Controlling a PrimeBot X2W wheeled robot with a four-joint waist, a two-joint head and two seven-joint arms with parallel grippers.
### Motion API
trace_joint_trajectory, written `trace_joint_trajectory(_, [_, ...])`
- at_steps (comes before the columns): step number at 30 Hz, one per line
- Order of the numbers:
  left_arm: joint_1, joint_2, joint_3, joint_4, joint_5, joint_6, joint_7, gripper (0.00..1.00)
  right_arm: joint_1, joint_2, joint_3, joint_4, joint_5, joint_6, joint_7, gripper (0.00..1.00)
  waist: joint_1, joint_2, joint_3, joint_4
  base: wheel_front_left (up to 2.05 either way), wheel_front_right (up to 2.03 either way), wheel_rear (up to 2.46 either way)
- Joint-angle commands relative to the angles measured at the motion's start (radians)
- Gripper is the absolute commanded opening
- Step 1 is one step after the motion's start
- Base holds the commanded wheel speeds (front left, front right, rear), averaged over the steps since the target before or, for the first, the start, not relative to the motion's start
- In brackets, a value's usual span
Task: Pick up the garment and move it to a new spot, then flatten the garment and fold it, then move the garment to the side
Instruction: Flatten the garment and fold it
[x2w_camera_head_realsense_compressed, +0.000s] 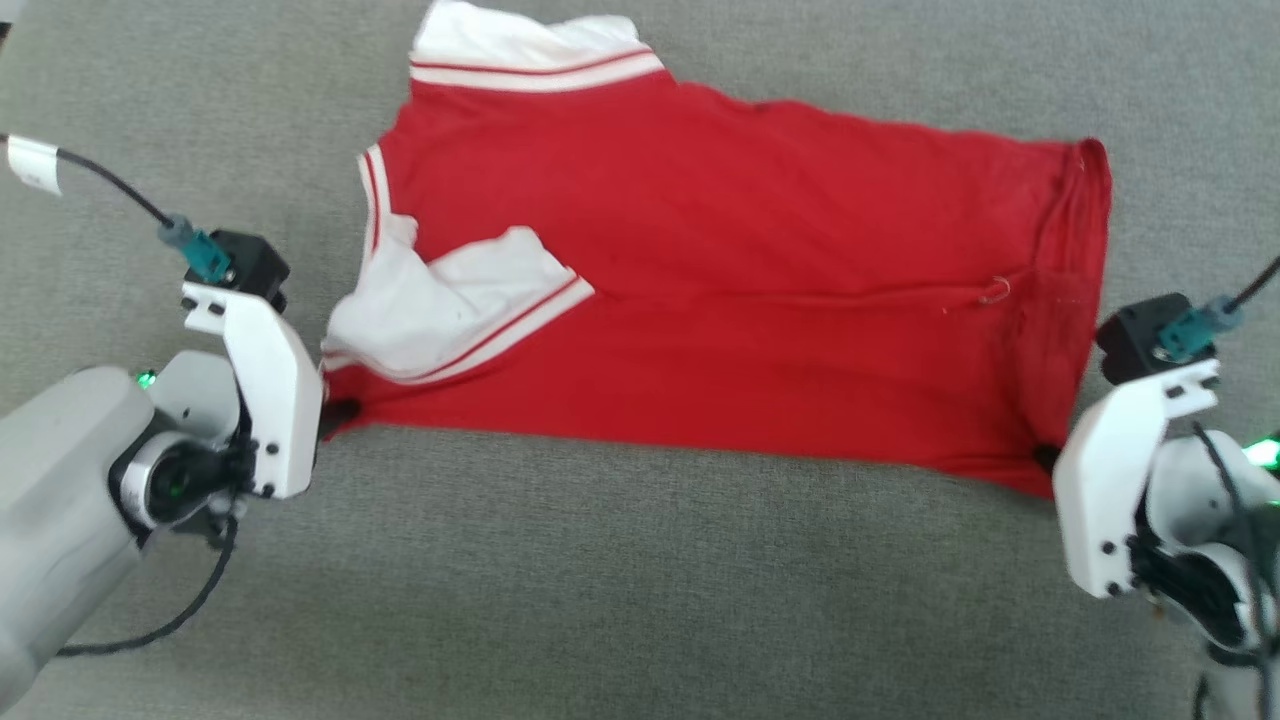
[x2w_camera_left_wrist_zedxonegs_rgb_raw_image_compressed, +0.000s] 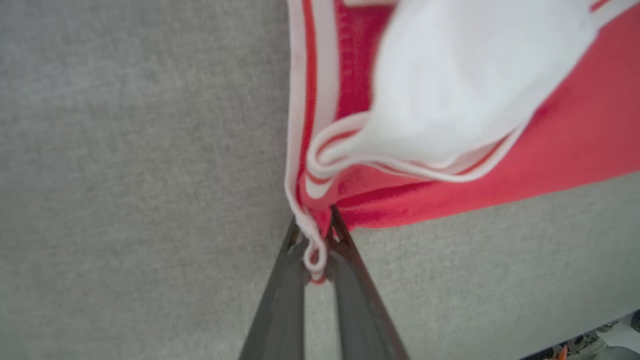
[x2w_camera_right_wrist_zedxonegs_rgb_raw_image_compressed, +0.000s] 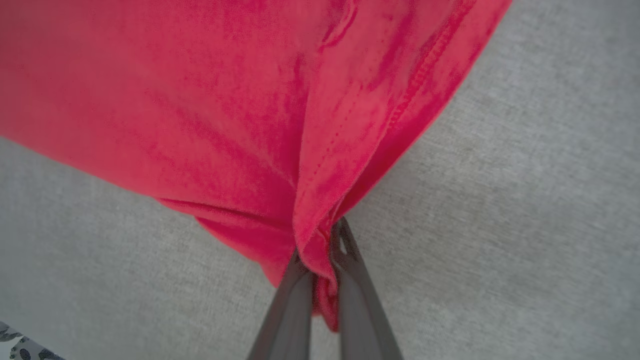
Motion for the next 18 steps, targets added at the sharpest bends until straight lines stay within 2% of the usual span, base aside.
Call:
trace_joint_trajectory(1, [0.032, 0.027, -0.011, -0.019, 0.003, 0.021, 0.014, 0.0, 0.023, -0.02, -0.008, -0.024, 0.017, 0.0, 0.031, 0.0, 0.0, 0.0, -0.014, 0.007, 0.0, 0.0, 0.0])
trace_joint_trajectory(5, [0.046, 0.081, -0.008, -0.127, -0.004, 0.073, 0.029, 0.0, 0.059, -0.041, -0.032, -0.108, 0.051, 0.0, 0.095, 0.0, 0.0, 0.0, -0.029, 0.014, 0.0, 0.0, 0.0])
trace_joint_trajectory(10, [0.087, 0.162, -0.007, -0.289, -0.021, 0.167, 0.038, 0.0, 0.115, -0.063, -0.063, -0.178, 0.074, 0.0, 0.165, 0.0, 0.0, 0.0, -0.039, 0.021, 0.0, 0.0, 0.0])
trace_joint_trajectory(11, [0.087, 0.162, -0.007, -0.289, -0.021, 0.167, 0.038, 0.0, 0.115, -0.063, -0.063, -0.178, 0.074, 0.0, 0.165, 0.0, 0.0, 0.0, -0.039, 0.021, 0.0, 0.0, 0.0])
trace_joint_trajectory(15, [0.128, 0.199, -0.013, -0.391, -0.032, 0.228, 0.036, 0.0, 0.154, -0.062, -0.087, -0.202, 0.086, 0.0, 0.201, 0.0, 0.0, 0.0, -0.038, 0.023, 0.0, 0.0, 0.0])
trace_joint_trajectory(18, [0.16, 0.196, -0.016, -0.419, -0.044, 0.251, 0.031, 0.0, 0.171, -0.053, -0.093, -0.188, 0.078, 0.0, 0.197, 0.0, 0.0, 0.0, -0.034, 0.022, 0.0, 0.0, 0.0])
